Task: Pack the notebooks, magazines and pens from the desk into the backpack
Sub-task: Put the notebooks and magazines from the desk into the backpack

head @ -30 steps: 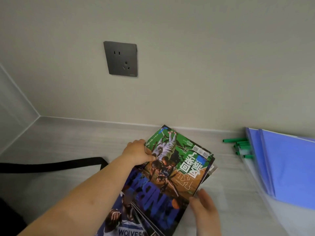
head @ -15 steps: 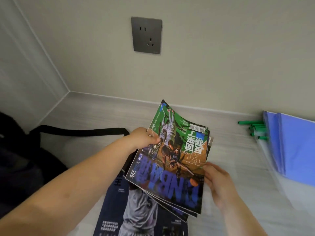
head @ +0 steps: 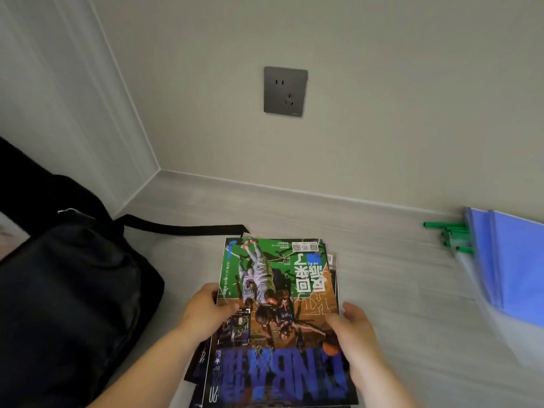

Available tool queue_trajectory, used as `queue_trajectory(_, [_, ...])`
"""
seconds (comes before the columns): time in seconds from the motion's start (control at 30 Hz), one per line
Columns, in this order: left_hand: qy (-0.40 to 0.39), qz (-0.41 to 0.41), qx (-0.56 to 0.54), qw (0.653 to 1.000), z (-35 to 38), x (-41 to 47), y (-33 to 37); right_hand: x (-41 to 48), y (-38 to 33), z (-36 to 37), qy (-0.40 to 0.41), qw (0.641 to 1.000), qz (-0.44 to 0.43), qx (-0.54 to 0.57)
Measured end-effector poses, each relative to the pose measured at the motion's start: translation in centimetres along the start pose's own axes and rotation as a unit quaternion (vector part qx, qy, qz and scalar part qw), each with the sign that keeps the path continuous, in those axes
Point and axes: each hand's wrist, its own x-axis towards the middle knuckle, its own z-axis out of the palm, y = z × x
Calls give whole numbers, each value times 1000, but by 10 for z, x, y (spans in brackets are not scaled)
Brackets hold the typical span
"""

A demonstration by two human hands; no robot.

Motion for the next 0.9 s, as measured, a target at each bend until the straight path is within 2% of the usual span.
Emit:
queue_trajectory(0.07, [15,-46,-57,997,-2,3,2,7,-2,-3,17,999,33,16])
queue_trajectory(0.13, [-7,-85,-119,989,-4,7,5,12,-8,-3,23,998,54,0])
queue_trajectory(0.23, [-66,-89,-60,992,-6,13,11,16,-16,1,7,997,72,-12])
queue_trajectory(0.37, [-69,-96,4,993,-3,19,14,21,-25,5,-18,995,98,-5])
queue_trajectory(0.5, [-48,-68,39,996,-4,19,20,27,-26,9,-47,995,81,-24])
queue_trajectory(0.67, [-71,29,-40,996,-9,22,51,30,-26,17,-24,999,33,-14])
queue_trajectory(0.9, [-63,31,-148,987,-13,28,38,25,-35,12,-50,994,28,90])
